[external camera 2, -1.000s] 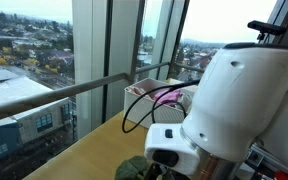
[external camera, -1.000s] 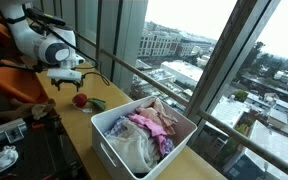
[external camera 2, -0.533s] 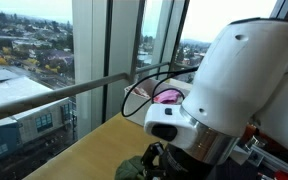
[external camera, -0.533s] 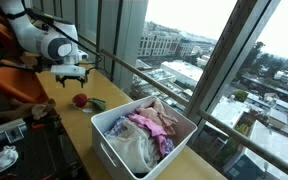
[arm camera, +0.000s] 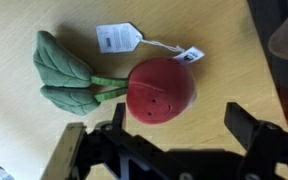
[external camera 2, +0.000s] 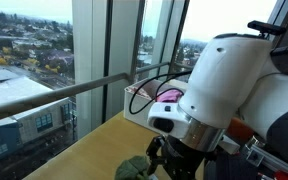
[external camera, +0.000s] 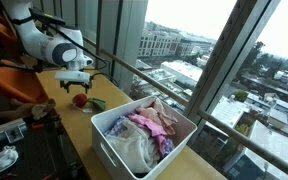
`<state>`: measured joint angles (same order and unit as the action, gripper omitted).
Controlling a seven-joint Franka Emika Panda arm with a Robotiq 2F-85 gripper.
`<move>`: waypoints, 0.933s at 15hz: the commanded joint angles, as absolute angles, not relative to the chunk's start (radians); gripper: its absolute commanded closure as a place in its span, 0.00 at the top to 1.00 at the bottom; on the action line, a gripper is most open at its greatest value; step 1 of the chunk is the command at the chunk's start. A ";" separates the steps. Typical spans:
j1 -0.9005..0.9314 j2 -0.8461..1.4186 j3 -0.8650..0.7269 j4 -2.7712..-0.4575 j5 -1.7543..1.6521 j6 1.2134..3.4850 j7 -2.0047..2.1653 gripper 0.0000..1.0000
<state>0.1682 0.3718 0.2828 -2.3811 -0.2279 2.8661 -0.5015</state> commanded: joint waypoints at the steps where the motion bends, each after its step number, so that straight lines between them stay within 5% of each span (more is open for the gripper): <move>1: 0.158 0.397 0.291 -2.395 -0.239 2.897 -0.486 1.00; 6: 0.157 0.431 0.290 -2.396 -0.242 2.903 -0.484 1.00; 7: 0.156 0.437 0.290 -2.394 -0.242 2.903 -0.484 0.92; 8: 0.156 0.443 0.290 -2.390 -0.242 2.903 -0.484 0.72; 14: 0.167 0.456 0.285 -2.386 -0.251 2.905 -0.476 0.27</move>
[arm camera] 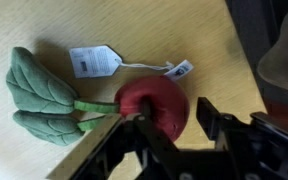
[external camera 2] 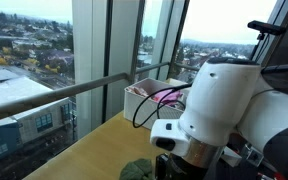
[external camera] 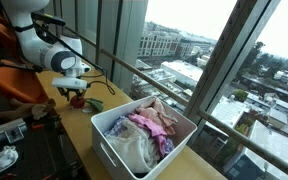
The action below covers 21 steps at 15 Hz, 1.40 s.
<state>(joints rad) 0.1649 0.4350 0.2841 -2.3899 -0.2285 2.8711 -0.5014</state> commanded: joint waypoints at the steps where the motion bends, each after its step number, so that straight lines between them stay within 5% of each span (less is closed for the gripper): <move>1: 0.167 0.454 0.283 -2.390 -0.251 2.905 -0.475 0.19; 4: 0.162 0.444 0.278 -2.403 -0.251 2.903 -0.473 0.01; 12: 0.153 0.326 0.255 -2.466 -0.262 2.873 -0.441 0.02; 21: 0.058 -0.127 0.170 -2.618 -0.219 2.774 -0.511 0.02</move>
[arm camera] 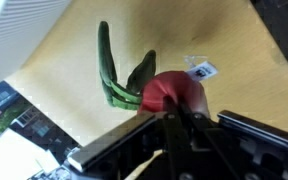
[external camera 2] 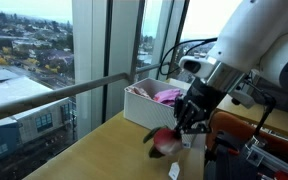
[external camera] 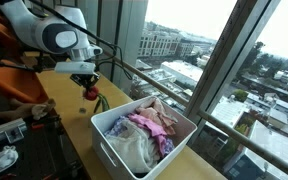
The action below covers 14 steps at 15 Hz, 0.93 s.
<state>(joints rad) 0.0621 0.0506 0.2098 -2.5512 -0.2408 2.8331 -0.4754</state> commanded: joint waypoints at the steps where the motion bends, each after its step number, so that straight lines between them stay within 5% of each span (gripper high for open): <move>1: 0.060 -0.174 0.147 -2.626 -0.217 2.751 -0.520 0.02; 8: 0.038 -0.420 -0.016 -2.643 -0.268 2.627 -0.549 0.02; 14: -0.008 -0.388 -0.105 -2.575 -0.297 2.637 -0.572 0.02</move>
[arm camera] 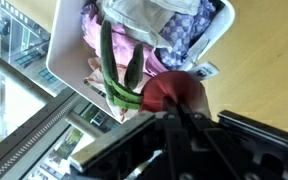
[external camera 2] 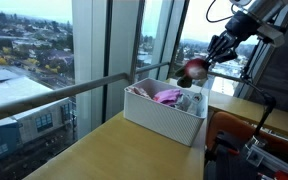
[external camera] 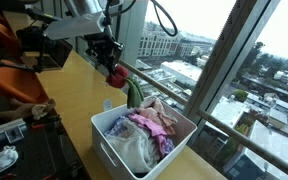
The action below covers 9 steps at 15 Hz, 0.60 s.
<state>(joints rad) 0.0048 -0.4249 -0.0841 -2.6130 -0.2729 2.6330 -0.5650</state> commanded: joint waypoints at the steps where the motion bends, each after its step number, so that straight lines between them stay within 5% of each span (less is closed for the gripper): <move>1: -0.008 -0.363 -0.115 -2.562 -0.293 2.645 -0.577 0.02; 9: -0.030 -0.087 -0.162 -2.499 -0.258 2.758 -0.624 0.02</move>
<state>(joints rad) -0.0097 -0.1944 -0.1308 -2.5433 -0.2755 2.7132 -0.5704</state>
